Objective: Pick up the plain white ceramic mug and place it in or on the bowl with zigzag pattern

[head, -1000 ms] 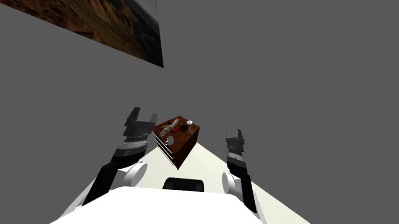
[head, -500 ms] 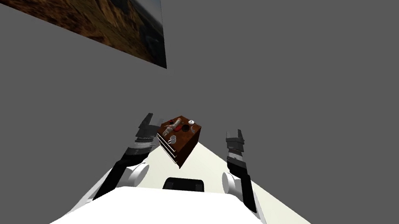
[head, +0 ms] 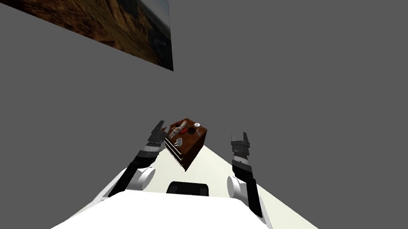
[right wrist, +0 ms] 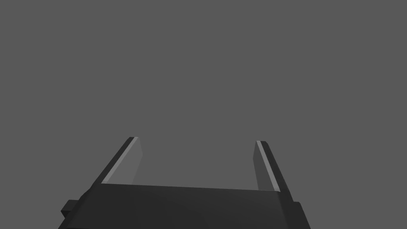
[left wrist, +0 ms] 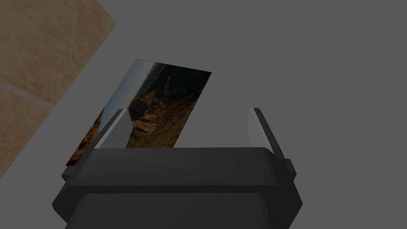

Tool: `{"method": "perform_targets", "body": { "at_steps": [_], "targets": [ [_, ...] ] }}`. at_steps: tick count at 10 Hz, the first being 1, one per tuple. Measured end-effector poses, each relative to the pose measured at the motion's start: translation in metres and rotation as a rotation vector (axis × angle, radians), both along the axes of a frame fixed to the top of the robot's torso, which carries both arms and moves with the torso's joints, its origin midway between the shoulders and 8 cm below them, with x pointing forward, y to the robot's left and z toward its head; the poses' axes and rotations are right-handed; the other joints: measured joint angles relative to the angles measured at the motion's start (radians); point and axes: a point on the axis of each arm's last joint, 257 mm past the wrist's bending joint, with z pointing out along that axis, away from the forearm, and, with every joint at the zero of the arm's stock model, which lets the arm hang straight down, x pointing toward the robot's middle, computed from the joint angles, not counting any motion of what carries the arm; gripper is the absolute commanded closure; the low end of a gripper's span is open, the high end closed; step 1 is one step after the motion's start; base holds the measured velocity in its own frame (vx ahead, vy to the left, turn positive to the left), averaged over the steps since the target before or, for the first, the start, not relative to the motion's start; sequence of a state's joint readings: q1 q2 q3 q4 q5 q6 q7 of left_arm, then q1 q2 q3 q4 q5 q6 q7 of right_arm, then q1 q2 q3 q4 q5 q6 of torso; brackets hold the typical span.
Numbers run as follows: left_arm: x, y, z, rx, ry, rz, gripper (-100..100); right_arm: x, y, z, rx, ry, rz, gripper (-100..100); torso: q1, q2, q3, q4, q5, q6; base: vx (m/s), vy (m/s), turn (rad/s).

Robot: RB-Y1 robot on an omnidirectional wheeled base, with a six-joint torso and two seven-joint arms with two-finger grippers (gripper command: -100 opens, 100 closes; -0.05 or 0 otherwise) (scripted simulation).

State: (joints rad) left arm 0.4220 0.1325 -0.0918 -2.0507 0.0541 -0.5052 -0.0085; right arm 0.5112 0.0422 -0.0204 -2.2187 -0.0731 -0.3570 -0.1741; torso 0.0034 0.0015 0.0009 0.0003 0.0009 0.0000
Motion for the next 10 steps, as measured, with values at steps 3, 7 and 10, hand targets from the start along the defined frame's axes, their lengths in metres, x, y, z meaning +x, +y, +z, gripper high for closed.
{"method": "perform_targets", "body": {
  "at_steps": [3, 7, 10],
  "targets": [
    [0.017, -0.004, -0.037, 0.020, 0.082, -0.005, -100, 0.000, 0.000, 0.000, 0.000, 0.000, 0.000, 0, -0.001, 0.000, 0.000, 0.000, 0.000, 0.000, -0.023, 0.041, 0.014],
    [0.030, -0.005, -0.079, 0.042, 0.174, -0.006, -100, 0.000, 0.000, 0.000, 0.000, 0.000, 0.000, 0, -0.001, -0.001, 0.000, 0.000, 0.000, 0.000, -0.014, 0.036, 0.004],
    [0.038, -0.008, -0.114, 0.060, 0.246, -0.006, -100, 0.000, 0.000, 0.000, 0.000, 0.000, 0.000, 0, -0.001, -0.001, -0.001, 0.000, 0.000, 0.000, -0.007, 0.034, -0.003]
  ]
}}
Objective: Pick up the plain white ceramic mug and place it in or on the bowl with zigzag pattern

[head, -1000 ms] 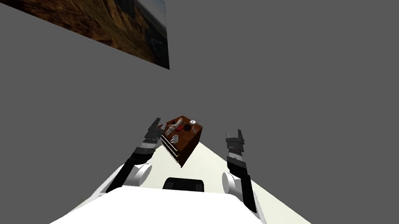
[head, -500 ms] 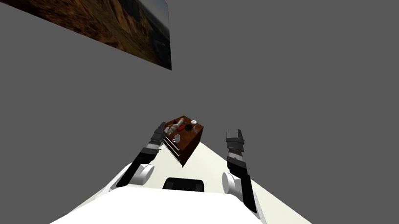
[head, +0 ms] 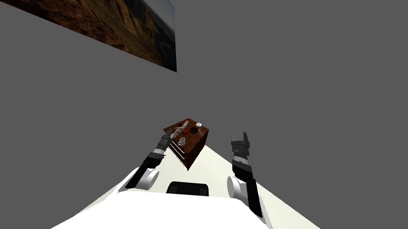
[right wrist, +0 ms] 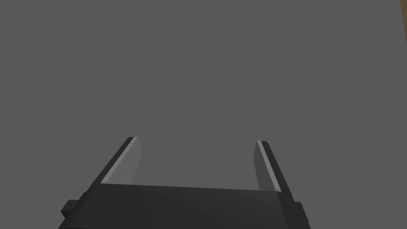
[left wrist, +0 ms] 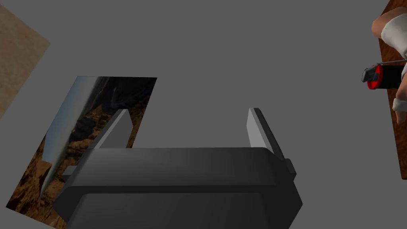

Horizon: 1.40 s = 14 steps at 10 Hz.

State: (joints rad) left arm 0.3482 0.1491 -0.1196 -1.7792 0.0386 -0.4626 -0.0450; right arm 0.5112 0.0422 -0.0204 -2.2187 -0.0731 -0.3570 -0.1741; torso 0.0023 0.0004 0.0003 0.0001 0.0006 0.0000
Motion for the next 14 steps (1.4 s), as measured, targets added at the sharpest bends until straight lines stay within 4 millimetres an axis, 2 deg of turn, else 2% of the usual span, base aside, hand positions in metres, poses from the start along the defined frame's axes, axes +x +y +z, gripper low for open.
{"method": "perform_targets", "body": {
  "at_steps": [3, 6, 14],
  "targets": [
    [0.008, 0.005, -0.029, 0.018, 0.067, 0.003, -100, 0.000, 0.000, 0.000, 0.000, 0.000, 0.000, 0, 0.000, 0.000, 0.000, 0.000, 0.000, 0.000, -0.006, 0.035, -0.012],
    [0.015, 0.002, -0.064, 0.038, 0.133, 0.004, -100, 0.000, 0.000, 0.000, 0.000, 0.000, 0.000, 0, 0.000, -0.001, 0.000, 0.000, 0.000, 0.000, -0.001, 0.033, -0.019],
    [0.018, 0.010, -0.155, 0.091, 0.322, 0.018, -100, 0.000, 0.000, 0.000, 0.000, 0.000, 0.000, 0, -0.001, -0.001, -0.001, 0.000, 0.000, 0.000, 0.009, 0.028, -0.035]
  ]
}}
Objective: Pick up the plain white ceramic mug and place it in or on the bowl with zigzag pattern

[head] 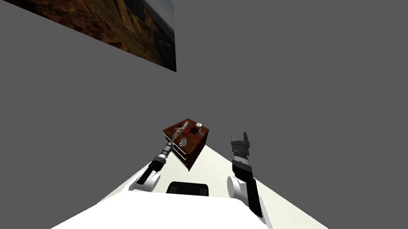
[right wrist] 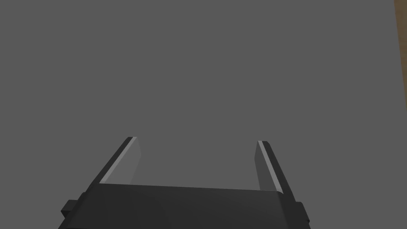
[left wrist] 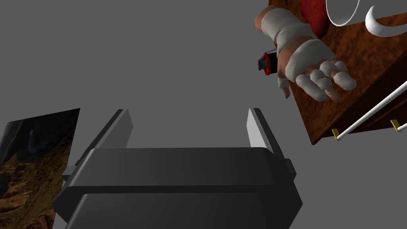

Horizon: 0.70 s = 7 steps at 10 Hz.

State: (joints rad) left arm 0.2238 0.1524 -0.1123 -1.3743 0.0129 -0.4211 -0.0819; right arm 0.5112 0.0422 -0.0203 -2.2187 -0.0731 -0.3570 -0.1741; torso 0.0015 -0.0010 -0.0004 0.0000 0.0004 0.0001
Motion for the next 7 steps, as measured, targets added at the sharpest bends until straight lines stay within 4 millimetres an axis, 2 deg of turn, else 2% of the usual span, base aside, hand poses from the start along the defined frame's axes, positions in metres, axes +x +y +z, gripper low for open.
{"method": "perform_targets", "body": {
  "at_steps": [4, 7],
  "targets": [
    [-0.005, 0.008, -0.046, 0.028, 0.093, 0.009, -100, 0.000, 0.000, 0.000, 0.000, 0.000, 0.000, 0, 0.000, 0.000, 0.000, 0.000, 0.000, 0.000, 0.022, 0.027, -0.070],
    [-0.011, 0.013, -0.073, 0.047, 0.157, 0.017, -100, 0.000, 0.000, 0.000, 0.000, 0.000, 0.000, 0, -0.001, 0.000, 0.000, 0.000, 0.000, 0.000, 0.018, 0.016, -0.035]
  ]
}}
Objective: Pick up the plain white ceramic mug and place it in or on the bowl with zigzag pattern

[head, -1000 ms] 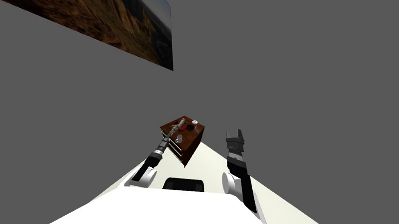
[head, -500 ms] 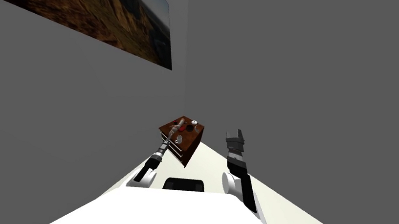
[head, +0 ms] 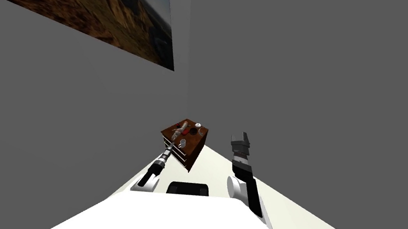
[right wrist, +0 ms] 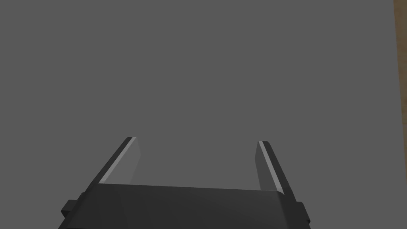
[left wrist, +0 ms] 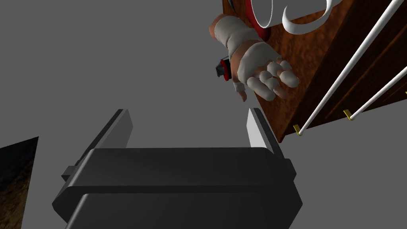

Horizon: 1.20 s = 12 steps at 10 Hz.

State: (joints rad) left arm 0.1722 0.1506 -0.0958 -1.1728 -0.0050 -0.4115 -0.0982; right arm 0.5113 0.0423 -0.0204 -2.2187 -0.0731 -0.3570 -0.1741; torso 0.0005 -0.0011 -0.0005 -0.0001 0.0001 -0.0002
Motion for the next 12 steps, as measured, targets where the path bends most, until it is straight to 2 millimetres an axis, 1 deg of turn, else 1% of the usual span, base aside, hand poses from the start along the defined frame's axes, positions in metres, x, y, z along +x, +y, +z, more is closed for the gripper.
{"method": "perform_targets", "body": {
  "at_steps": [3, 6, 7, 9, 12],
  "targets": [
    [-0.004, 0.005, -0.021, 0.017, 0.046, 0.006, -100, 0.000, 0.000, 0.000, 0.000, 0.000, 0.000, 0, 0.000, -0.001, 0.000, 0.000, 0.000, 0.000, 0.024, 0.017, -0.061],
    [-0.010, 0.013, -0.048, 0.034, 0.102, 0.015, -100, 0.000, 0.000, 0.000, 0.000, 0.000, 0.000, 0, 0.000, -0.001, 0.000, 0.000, 0.000, 0.000, 0.028, 0.019, -0.069],
    [-0.016, 0.019, -0.060, 0.041, 0.127, 0.019, -100, 0.000, 0.000, 0.000, 0.000, 0.000, 0.000, 0, 0.001, -0.001, -0.001, 0.000, 0.000, 0.000, 0.040, 0.025, -0.132],
    [-0.024, 0.023, -0.073, 0.054, 0.166, 0.027, -100, 0.000, 0.000, 0.000, 0.000, 0.000, 0.000, 0, 0.000, -0.001, -0.001, 0.000, 0.000, 0.000, 0.027, 0.011, -0.025],
    [-0.029, 0.030, -0.089, 0.064, 0.204, 0.034, -100, 0.000, 0.000, 0.000, 0.000, 0.000, 0.000, 0, 0.000, -0.001, -0.001, 0.000, 0.000, 0.000, 0.031, 0.007, -0.082]
  ]
}}
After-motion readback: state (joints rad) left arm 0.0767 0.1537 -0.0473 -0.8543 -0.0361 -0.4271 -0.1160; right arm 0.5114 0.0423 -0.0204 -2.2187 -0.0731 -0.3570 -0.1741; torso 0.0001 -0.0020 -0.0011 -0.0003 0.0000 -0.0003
